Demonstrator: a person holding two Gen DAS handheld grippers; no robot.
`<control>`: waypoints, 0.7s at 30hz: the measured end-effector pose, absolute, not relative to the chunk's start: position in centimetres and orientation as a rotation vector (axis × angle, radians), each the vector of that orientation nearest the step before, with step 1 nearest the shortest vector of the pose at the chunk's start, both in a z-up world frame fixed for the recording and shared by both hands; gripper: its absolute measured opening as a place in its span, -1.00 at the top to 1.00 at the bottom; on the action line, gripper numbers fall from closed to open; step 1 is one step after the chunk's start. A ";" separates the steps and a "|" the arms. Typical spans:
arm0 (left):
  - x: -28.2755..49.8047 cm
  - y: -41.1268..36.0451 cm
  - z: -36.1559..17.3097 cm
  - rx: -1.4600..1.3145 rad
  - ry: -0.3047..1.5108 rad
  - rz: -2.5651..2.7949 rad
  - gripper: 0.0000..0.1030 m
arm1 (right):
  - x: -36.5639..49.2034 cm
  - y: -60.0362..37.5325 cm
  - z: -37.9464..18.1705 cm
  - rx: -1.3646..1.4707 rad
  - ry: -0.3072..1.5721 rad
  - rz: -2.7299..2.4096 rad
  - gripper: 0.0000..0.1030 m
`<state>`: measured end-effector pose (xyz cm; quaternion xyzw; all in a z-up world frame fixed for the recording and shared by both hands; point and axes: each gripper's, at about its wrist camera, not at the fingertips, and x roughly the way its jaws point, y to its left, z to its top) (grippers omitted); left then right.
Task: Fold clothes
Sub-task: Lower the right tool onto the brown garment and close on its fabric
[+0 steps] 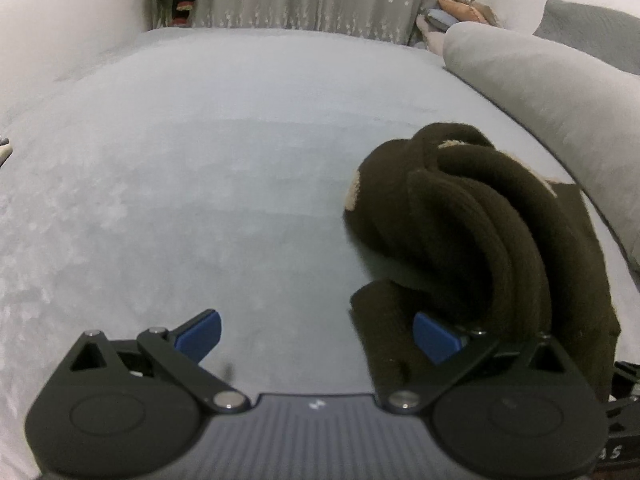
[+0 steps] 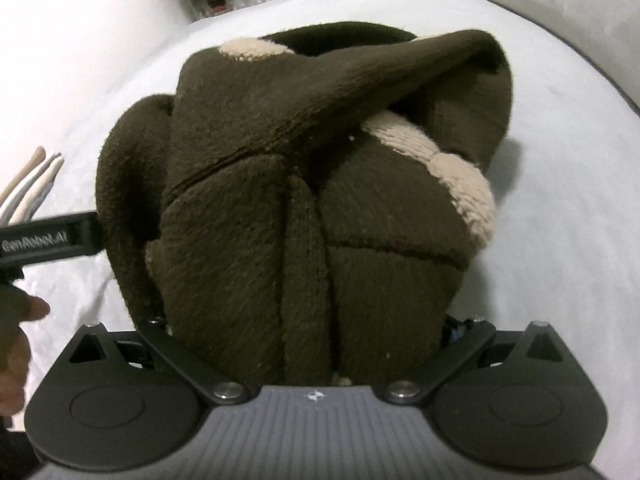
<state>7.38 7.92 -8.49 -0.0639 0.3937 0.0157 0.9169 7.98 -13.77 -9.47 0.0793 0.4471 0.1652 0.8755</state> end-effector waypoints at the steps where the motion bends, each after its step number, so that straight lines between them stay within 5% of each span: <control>1: 7.2 8.0 -8.4 -0.143 0.801 0.021 -0.99 | 7.7 -13.8 -9.1 0.172 0.928 0.340 -1.00; 21: 5.4 7.6 -7.3 -0.302 0.635 -0.166 -0.92 | 5.9 -12.8 -5.9 0.114 0.791 0.260 -0.62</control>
